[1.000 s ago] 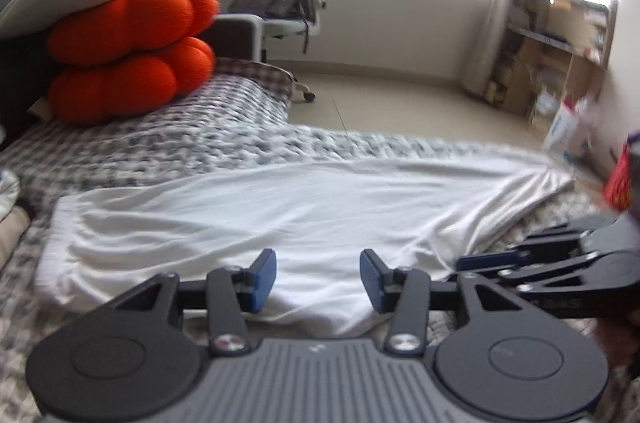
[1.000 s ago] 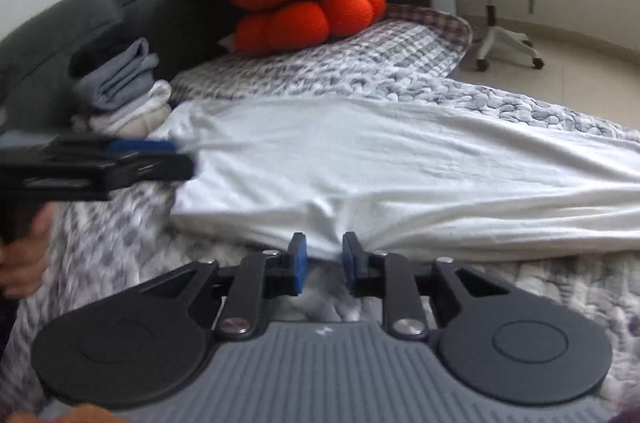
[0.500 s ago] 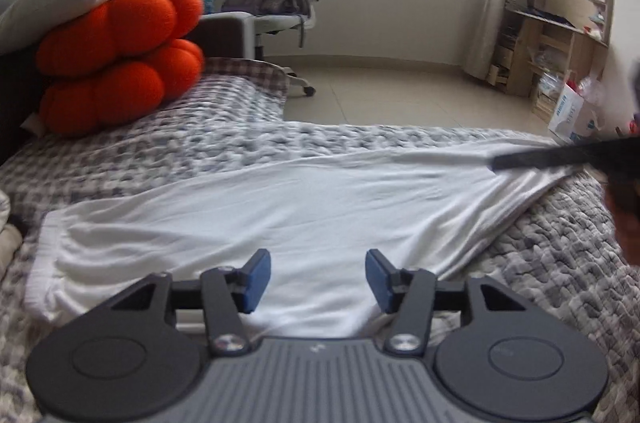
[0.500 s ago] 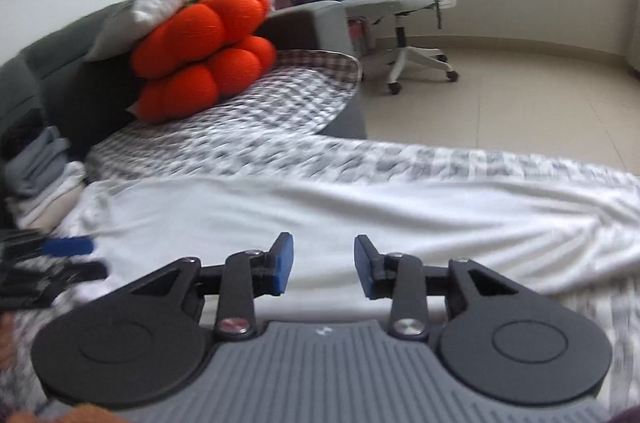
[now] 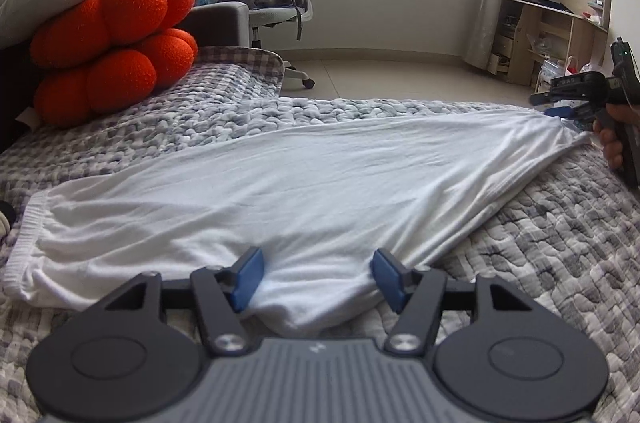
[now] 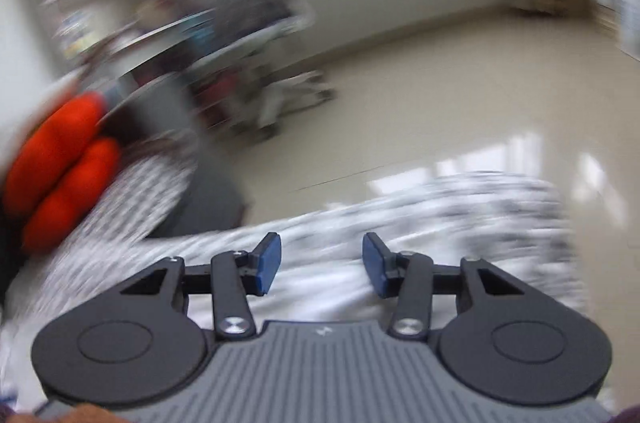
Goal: Fold clothes
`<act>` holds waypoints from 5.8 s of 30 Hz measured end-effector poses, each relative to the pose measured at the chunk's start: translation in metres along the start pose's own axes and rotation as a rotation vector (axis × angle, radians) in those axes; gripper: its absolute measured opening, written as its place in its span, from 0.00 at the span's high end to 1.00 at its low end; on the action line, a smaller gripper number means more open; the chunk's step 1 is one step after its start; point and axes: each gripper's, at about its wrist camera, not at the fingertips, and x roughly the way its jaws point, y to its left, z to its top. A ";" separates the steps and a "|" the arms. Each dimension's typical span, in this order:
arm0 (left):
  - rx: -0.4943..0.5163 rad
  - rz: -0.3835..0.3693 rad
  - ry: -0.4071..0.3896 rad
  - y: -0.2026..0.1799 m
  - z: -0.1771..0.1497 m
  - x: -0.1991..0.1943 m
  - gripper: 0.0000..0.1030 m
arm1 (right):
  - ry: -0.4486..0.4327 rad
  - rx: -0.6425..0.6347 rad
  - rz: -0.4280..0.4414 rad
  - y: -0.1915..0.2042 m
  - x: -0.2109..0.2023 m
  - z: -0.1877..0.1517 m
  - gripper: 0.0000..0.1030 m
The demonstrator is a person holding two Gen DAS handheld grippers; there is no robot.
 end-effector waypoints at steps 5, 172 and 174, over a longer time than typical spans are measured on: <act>-0.009 -0.006 -0.002 0.002 0.000 -0.001 0.39 | -0.060 0.020 -0.130 -0.004 -0.024 0.005 0.48; -0.424 -0.259 -0.015 0.052 0.027 0.002 0.04 | -0.010 -1.042 0.086 0.270 -0.026 -0.176 0.59; -0.445 -0.275 -0.007 0.053 0.027 0.004 0.04 | 0.040 -1.004 0.115 0.271 -0.022 -0.171 0.87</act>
